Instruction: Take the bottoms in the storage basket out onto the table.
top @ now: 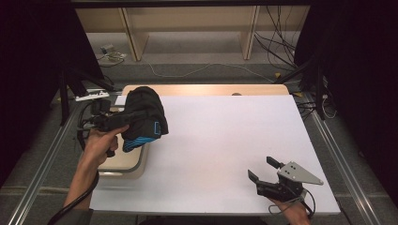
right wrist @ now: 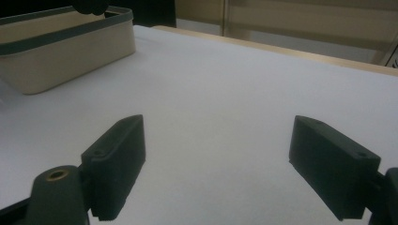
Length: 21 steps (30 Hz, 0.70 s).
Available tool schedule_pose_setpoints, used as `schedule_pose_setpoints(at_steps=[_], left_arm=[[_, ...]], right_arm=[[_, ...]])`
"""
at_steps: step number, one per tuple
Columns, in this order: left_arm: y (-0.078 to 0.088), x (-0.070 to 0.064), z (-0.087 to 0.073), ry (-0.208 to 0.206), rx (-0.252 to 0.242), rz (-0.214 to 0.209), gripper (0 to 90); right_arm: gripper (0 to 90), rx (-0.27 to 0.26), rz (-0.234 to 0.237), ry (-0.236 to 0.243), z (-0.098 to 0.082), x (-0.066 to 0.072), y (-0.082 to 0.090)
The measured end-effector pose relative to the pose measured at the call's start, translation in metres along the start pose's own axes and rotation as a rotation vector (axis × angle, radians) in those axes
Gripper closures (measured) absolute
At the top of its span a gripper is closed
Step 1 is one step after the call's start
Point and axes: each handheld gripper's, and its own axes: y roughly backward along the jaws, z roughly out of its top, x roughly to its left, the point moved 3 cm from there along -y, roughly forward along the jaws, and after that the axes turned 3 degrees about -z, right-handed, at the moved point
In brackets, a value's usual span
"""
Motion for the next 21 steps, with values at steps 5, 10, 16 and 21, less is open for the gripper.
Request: schedule_pose_setpoints(at_steps=[5, 10, 16, 21], left_arm=[[-0.015, -0.010, -0.002, -0.014, 0.029, -0.026, 57.8], [-0.031, -0.019, -0.004, -0.026, 0.055, -0.037, 57.8], [-0.046, -0.026, -0.008, -0.041, 0.088, -0.044, 57.9], [-0.056, -0.030, -0.010, -0.049, 0.109, -0.045, 57.9]], right_arm=[[19.8, 0.000, 0.001, -0.001, 0.000, 0.000, 0.000], [19.8, 0.001, 0.003, -0.001, 0.000, 0.001, 0.000], [19.8, 0.002, 0.004, -0.005, 0.000, 0.001, 0.000], [19.8, 0.005, 0.008, -0.004, 0.000, 0.001, -0.001]])
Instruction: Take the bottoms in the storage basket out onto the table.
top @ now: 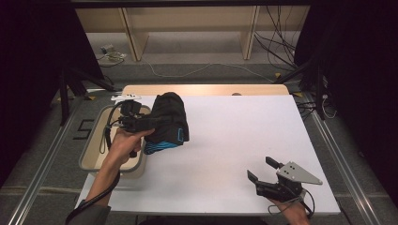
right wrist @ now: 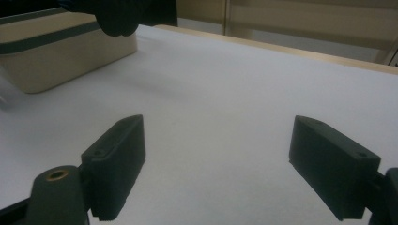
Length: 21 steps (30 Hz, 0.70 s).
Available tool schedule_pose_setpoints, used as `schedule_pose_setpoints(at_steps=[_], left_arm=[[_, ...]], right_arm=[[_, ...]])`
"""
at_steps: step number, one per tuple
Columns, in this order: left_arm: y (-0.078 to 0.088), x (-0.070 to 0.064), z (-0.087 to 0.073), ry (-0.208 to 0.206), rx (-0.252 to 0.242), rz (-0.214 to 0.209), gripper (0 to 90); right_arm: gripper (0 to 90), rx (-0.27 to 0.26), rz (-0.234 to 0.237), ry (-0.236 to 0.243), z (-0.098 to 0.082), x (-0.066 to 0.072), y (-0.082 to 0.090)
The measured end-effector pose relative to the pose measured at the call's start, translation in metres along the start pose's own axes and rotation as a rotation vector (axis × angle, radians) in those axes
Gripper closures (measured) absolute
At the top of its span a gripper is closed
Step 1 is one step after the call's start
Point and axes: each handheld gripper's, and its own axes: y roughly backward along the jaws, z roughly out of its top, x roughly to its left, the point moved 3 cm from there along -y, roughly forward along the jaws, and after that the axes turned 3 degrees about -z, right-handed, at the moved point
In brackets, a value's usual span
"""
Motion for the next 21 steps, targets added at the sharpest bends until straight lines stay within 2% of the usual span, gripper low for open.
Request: schedule_pose_setpoints(at_steps=[5, 11, 21], left_arm=[[-0.010, -0.001, -0.002, 0.005, 0.013, -0.002, 57.9], [-0.019, -0.004, -0.004, -0.007, 0.044, -0.007, 57.9], [-0.030, -0.009, -0.005, -0.019, 0.057, -0.015, 58.0]], right_arm=[[19.8, -0.001, 0.000, 0.002, 0.000, 0.000, 0.000], [19.8, 0.001, 0.001, 0.000, 0.000, 0.000, 0.000], [19.8, 0.000, 0.000, 0.002, 0.000, 0.000, 0.000]])
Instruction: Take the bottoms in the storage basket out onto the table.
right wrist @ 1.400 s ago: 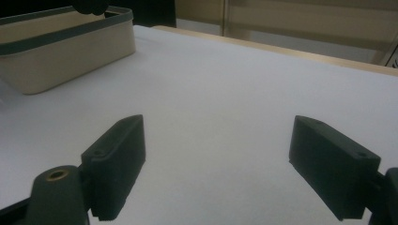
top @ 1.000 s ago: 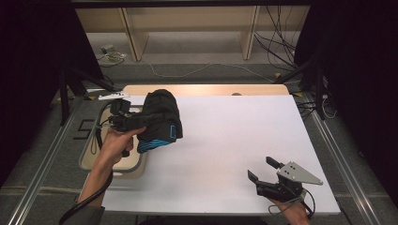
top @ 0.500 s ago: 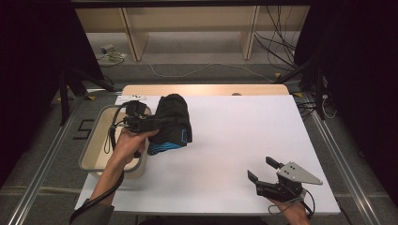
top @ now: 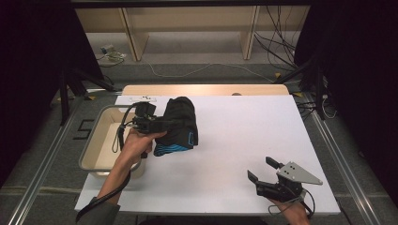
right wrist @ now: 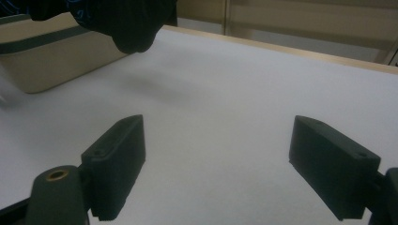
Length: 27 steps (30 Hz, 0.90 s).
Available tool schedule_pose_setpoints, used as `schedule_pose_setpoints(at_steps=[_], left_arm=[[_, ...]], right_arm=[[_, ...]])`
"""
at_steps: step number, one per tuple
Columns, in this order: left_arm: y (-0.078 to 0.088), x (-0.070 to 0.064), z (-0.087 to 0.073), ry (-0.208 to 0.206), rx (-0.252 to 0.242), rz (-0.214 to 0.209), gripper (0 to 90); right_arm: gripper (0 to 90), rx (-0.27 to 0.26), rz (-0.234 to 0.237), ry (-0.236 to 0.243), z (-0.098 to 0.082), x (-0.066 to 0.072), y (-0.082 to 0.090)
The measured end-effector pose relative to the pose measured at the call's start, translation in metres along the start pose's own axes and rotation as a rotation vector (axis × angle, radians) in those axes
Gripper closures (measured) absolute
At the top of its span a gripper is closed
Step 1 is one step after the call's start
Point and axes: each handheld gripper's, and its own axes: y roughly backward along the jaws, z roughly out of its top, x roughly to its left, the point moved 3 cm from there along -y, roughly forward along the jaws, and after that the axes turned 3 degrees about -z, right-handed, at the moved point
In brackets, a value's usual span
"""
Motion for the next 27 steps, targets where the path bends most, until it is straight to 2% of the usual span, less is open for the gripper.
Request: schedule_pose_setpoints(at_steps=[12, 27], left_arm=[[-0.018, -0.005, 0.000, -0.026, 0.029, 0.011, 57.9], [-0.033, -0.005, -0.003, -0.015, 0.060, 0.016, 57.9]], right_arm=[[19.8, 0.001, 0.001, -0.001, 0.000, 0.000, 0.000], [19.8, -0.002, -0.002, -0.005, 0.000, 0.000, 0.000]])
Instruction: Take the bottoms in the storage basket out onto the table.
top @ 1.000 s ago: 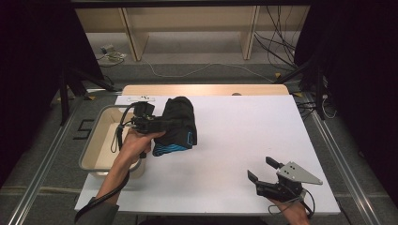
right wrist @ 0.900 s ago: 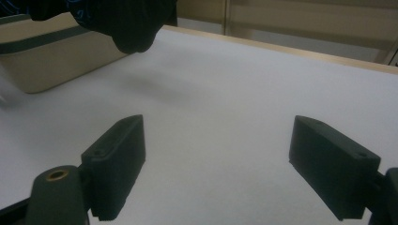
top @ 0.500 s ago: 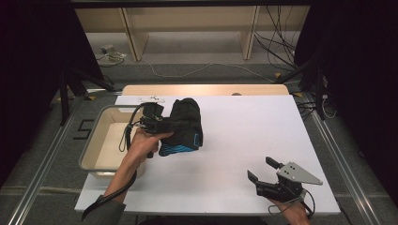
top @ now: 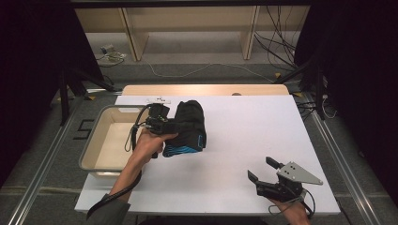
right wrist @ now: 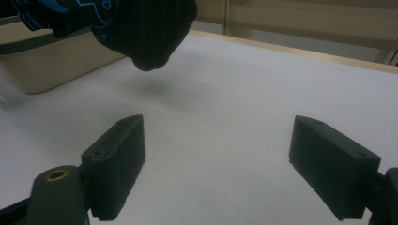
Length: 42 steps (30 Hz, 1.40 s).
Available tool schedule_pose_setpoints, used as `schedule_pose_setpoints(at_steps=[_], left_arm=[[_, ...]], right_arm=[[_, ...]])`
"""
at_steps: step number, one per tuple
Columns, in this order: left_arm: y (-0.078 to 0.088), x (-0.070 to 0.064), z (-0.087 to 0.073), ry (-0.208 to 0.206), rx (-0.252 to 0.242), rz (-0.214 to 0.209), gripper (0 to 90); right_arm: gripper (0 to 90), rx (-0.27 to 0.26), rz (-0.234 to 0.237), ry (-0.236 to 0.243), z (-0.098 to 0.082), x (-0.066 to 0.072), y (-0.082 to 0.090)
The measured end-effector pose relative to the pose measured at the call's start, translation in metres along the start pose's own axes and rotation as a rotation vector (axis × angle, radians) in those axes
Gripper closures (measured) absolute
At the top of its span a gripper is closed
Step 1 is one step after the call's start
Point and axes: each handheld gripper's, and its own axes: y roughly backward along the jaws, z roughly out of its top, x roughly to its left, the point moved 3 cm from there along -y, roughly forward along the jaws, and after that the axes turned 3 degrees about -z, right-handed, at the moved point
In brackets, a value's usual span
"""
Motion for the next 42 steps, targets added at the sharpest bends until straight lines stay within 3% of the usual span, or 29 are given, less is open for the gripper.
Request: schedule_pose_setpoints(at_steps=[11, 42], left_arm=[[-0.013, 0.003, -0.002, 0.016, 0.022, 0.017, 57.8], [-0.042, 0.000, -0.006, 0.011, 0.075, 0.038, 57.6]], right_arm=[[19.8, 0.000, 0.001, 0.000, 0.000, 0.000, 0.000], [19.8, 0.003, 0.006, 0.004, 0.000, 0.001, 0.000]])
